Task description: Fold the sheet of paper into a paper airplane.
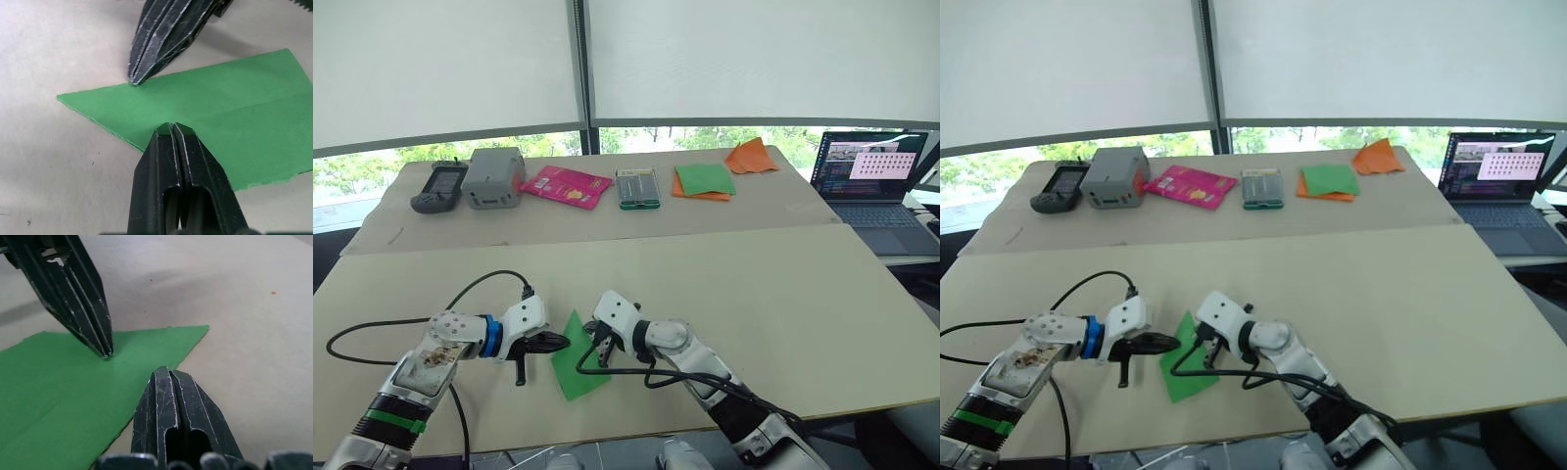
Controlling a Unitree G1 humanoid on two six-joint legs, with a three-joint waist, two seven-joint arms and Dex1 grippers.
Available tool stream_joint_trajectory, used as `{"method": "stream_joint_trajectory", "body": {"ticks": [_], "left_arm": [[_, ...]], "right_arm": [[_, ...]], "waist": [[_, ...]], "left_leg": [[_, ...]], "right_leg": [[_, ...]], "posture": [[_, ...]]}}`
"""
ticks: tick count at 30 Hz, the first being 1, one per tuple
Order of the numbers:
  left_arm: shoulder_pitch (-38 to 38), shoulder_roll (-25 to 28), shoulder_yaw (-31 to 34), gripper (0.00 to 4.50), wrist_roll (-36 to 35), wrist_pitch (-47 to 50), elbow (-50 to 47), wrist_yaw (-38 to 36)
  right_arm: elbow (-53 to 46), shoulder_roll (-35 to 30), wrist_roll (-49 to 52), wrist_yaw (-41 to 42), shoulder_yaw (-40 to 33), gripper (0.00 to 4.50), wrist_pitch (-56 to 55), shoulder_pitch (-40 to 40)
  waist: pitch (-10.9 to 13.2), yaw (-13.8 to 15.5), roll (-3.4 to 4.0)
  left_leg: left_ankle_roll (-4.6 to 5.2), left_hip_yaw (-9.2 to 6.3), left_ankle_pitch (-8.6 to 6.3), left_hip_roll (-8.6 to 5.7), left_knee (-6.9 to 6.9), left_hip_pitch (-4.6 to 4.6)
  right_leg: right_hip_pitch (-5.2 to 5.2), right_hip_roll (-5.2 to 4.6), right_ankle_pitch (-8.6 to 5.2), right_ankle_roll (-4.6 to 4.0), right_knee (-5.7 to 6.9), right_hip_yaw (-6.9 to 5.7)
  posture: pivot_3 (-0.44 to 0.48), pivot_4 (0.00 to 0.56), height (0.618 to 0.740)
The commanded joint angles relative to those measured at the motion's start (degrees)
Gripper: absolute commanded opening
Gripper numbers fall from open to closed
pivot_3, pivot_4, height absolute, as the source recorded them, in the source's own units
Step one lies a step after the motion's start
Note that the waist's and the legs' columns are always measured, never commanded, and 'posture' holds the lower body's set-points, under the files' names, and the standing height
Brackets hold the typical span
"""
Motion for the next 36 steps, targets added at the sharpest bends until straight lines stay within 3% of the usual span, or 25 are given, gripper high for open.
{"method": "stream_joint_trajectory", "body": {"ticks": [1,20,36], "left_arm": [[1.4,0.6,-2.5,0.07,3.0,0.9,2.3,-0.1],[1.0,0.5,-3.2,0.07,3.4,0.8,3.0,0.2],[0.6,0.5,-3.5,0.07,3.7,0.7,3.5,0.4]], "right_arm": [[1.1,-2.1,-1.3,3.1,5.1,0.00,5.9,3.4],[-6.2,-8.6,-2.6,8.1,9.9,0.00,9.1,5.0],[-10.8,-13.8,-5.6,13.9,14.3,0.00,2.8,4.5]], "waist": [[0.0,0.0,0.00],[-0.2,0.1,-0.16],[-0.3,0.2,-0.23]], "left_leg": [[0.00,0.00,0.00,0.00,0.00,0.01],[-0.07,0.01,-0.06,0.01,-0.01,0.02],[-0.13,0.01,-0.10,0.00,-0.01,0.02]], "right_leg": [[0.00,0.00,0.00,0.00,0.00,0.00],[0.00,-0.01,-0.07,-0.03,-0.04,0.00],[-0.02,-0.01,-0.12,-0.04,-0.06,0.00]], "posture": [[0.000,0.150,0.740],[0.000,0.150,0.740],[0.000,0.150,0.740]]}}
